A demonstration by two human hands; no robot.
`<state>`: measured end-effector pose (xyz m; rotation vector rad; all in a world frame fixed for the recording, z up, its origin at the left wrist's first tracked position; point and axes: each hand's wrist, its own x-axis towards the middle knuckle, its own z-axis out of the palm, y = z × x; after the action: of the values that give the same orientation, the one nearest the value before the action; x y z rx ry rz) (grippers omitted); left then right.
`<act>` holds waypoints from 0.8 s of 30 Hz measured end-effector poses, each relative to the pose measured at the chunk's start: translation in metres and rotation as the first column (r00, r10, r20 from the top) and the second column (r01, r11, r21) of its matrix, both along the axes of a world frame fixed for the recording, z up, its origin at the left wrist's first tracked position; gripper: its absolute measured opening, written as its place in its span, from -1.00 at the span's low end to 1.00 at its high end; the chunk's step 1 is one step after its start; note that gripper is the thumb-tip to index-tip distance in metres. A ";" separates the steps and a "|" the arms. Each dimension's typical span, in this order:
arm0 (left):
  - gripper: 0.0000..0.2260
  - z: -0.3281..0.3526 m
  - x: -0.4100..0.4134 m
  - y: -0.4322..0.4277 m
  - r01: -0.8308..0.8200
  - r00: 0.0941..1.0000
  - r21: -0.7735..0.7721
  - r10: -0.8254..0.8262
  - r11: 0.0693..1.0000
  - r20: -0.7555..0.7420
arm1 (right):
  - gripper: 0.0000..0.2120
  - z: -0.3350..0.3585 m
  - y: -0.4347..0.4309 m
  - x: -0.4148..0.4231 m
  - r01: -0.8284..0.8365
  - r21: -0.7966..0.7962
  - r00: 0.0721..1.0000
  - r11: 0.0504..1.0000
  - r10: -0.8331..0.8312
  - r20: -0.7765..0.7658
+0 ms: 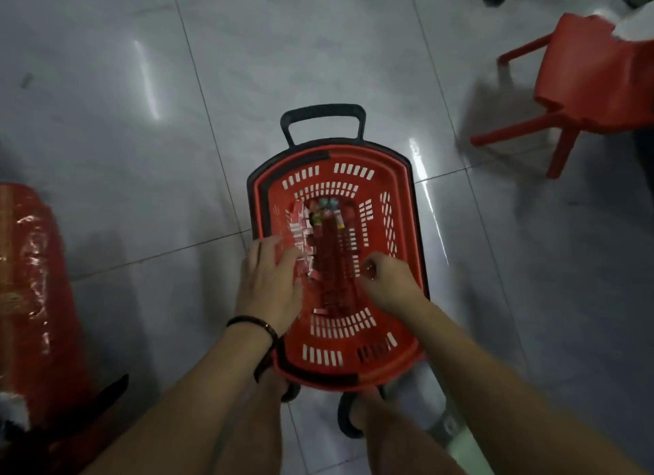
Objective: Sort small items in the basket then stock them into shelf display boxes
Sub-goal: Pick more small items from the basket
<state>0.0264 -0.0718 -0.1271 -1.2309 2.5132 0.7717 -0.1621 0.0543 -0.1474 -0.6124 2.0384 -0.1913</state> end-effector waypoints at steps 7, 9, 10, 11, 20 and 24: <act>-0.67 -0.094 -0.026 0.003 -0.058 0.996 -0.114 0.050 0.992 -0.079 | -0.69 -0.193 -0.085 -0.031 0.117 0.083 0.993 0.990 -0.118 0.010; -0.73 -0.110 -0.029 0.008 -0.057 0.994 -0.149 0.042 0.987 -0.105 | -0.62 -0.234 -0.104 -0.038 0.213 0.085 0.976 0.973 -0.216 0.034; -0.75 -0.113 -0.030 0.009 -0.061 0.993 -0.169 0.043 0.984 -0.106 | -0.58 -0.250 -0.111 -0.040 0.236 0.084 0.971 0.968 -0.238 0.009; -0.77 -0.115 -0.031 0.009 -0.064 0.992 -0.196 0.042 0.979 -0.116 | -0.52 -0.263 -0.118 -0.043 0.248 0.066 0.968 0.966 -0.246 -0.045; -0.87 -0.128 -0.022 0.013 -0.206 0.928 -0.285 0.095 0.936 -0.360 | -0.36 -0.321 -0.110 -0.037 0.257 -0.016 0.954 0.966 -0.256 -0.152; -0.87 -0.116 -0.001 0.009 -0.262 0.921 -0.232 0.171 0.937 -0.350 | -0.45 -0.308 -0.076 -0.008 0.168 0.091 0.985 0.982 -0.163 -0.058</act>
<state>0.0257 -0.0625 -0.2427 -1.6194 2.8598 0.7443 -0.1700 -0.0216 -0.4559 -0.3914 2.1346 -0.1768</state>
